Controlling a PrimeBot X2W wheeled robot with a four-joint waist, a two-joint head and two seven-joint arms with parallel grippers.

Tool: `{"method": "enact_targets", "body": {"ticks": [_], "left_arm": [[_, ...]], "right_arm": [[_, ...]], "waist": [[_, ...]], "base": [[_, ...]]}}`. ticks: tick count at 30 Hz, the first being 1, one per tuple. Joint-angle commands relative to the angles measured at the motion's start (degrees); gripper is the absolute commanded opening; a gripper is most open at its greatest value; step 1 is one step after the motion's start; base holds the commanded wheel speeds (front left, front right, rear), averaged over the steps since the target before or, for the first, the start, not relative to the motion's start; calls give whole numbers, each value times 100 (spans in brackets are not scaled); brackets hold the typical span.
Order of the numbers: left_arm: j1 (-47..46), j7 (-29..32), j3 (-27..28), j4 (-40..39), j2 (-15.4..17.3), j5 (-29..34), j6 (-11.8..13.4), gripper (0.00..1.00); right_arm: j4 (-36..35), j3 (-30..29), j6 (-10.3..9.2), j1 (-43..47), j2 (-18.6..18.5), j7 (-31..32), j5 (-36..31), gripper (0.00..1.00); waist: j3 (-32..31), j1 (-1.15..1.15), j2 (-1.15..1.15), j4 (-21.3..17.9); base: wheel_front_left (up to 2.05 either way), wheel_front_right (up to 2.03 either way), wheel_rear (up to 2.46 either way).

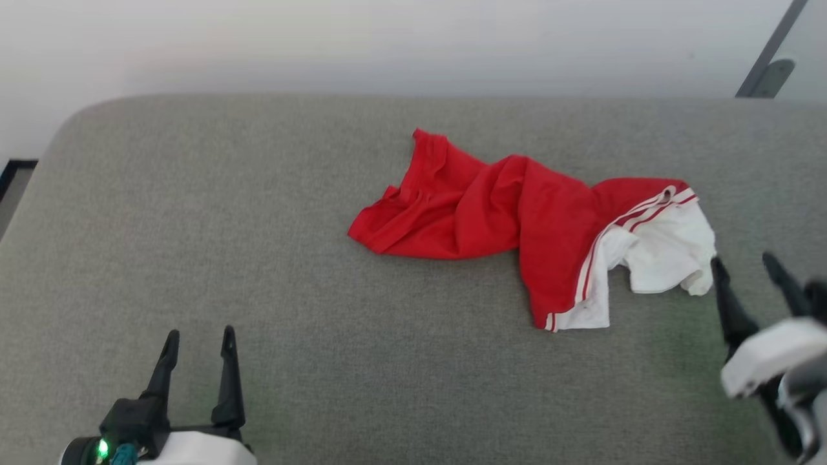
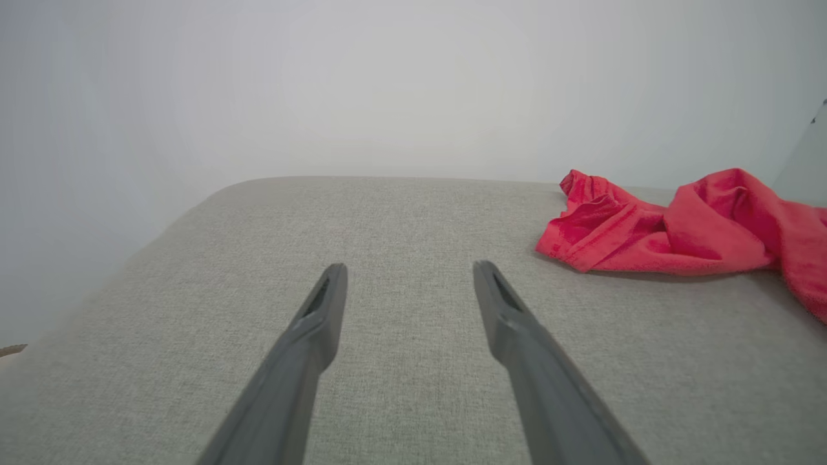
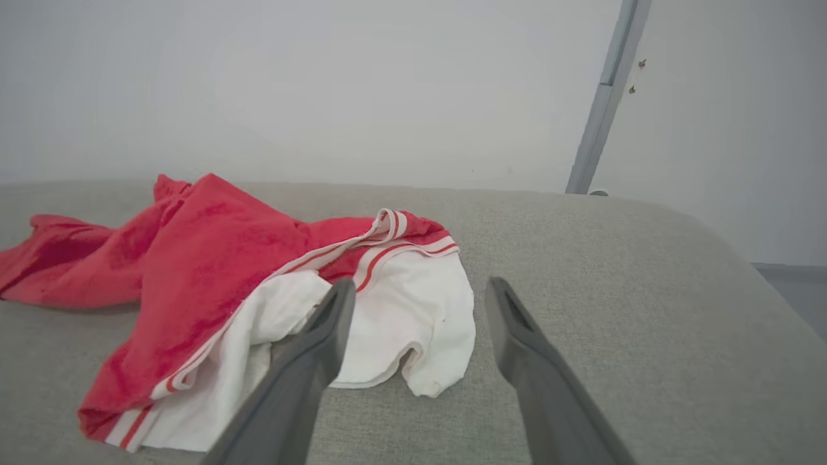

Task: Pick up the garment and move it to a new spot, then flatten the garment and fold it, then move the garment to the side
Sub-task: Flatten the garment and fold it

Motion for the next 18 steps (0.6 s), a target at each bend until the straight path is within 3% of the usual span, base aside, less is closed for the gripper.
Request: {"method": "enact_targets", "body": {"ticks": [1,12,18], "left_arm": [[-121,-13,-20,-28,-20,58,-32,100],[-522,-13,-260,55,-113,-108,-1,100],[-684,-13,-509,65,-116,-303,121,100]], "right_arm": [[8,173,-1,-249,-256,327,0,100],[213,1302,-2,-1339,-1989,3374,1016,100],[585,1609,-2,-1637,-2307,4172,1608,100]], "waist": [[158,0,0,85],[783,0,0,548],[1114,0,0,768]], "base": [[0,0,0],[0,0,0],[0,0,0]]}}
